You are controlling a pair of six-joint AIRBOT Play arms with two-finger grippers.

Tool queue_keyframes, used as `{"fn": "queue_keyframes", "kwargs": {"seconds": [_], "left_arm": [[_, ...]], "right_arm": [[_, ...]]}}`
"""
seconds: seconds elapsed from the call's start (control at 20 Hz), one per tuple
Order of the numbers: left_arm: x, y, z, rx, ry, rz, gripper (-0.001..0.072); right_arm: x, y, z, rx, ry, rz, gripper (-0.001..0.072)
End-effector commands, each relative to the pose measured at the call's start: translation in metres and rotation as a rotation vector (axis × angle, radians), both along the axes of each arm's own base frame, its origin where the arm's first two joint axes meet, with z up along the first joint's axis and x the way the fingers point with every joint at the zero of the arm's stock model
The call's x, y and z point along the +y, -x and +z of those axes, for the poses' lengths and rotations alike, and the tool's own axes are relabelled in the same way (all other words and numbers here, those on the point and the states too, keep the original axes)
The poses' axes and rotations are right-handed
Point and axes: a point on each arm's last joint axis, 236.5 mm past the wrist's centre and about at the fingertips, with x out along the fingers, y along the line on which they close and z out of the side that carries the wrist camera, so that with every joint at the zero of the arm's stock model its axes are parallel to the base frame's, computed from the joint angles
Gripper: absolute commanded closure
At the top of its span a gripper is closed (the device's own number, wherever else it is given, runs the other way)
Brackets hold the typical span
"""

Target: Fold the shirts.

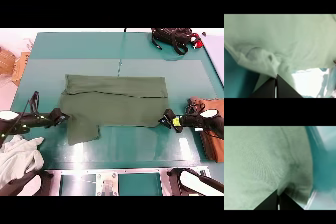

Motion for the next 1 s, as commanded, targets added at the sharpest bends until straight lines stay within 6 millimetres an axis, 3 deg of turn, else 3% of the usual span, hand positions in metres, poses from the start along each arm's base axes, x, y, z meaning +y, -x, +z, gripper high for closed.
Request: {"fn": "queue_keyframes", "kwargs": {"seconds": [0.0, 0.15, 0.4, 0.6, 0.7, 0.85, 0.95], "left_arm": [[0.003, 0.015, 0.028, -0.048, -0.075, -0.071, 0.0684], [0.004, 0.032, 0.048, -0.079, -0.124, -0.089, 0.0684], [0.005, 0.019, 0.081, -0.167, -0.124, -0.059, 0.0684], [0.001, -0.021, 0.109, -0.262, -0.05, -0.03, 0.0684], [0.0, -0.044, 0.112, -0.264, -0.003, -0.027, 0.0684], [-0.006, -0.084, 0.106, -0.263, 0.031, -0.023, 0.0683], [-0.026, -0.114, 0.094, -0.265, 0.013, -0.055, 0.0683]], "right_arm": [[-0.009, 0.016, 0.012, 0.041, 0.011, 0.065, 0.0694], [-0.027, 0.028, 0.028, 0.056, 0.052, 0.054, 0.0694], [-0.03, 0.019, 0.055, 0.0, 0.065, 0.07, 0.0693], [-0.042, -0.02, 0.092, -0.117, 0.089, 0.05, 0.0693], [-0.047, -0.041, 0.107, -0.161, 0.094, 0.049, 0.0693], [-0.049, -0.075, 0.11, -0.193, 0.109, 0.068, 0.0693], [-0.047, -0.102, 0.101, -0.205, 0.121, 0.082, 0.0693]]}}
